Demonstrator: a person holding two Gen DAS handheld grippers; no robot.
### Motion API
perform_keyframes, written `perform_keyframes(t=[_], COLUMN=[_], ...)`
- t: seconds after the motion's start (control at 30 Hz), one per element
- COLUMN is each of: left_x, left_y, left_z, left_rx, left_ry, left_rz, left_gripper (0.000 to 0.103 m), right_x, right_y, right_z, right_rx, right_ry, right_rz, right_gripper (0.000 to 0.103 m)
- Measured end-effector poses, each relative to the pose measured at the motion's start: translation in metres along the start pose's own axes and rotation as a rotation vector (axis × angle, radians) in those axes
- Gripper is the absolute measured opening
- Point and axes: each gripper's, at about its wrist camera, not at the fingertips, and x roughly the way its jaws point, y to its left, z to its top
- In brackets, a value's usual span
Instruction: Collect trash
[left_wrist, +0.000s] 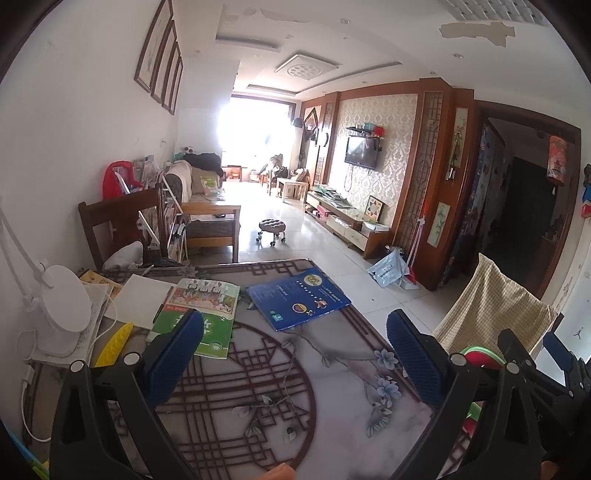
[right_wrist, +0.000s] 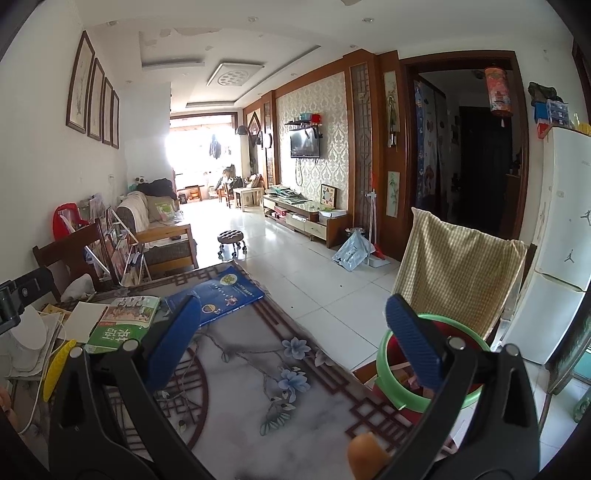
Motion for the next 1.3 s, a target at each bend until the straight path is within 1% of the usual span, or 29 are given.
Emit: perform_keyframes(t=[0.73, 1.3], left_x=[0.001, 0.008], left_y=[0.002, 0.009], left_z=[-0.003, -0.009], left_rx=[0.011, 0.000], left_ry=[0.020, 0.043], left_rz=[0.011, 0.011], left_gripper=[0.095, 0.095], right_x=[0.004, 0.011], right_y=[0.002, 0.007], right_z=[-0.006, -0.009], right_rx=[0.002, -0.016], right_ry=[0.048, 0.082], right_rz=[-0.005, 0.016], right_gripper=[0.099, 0.098])
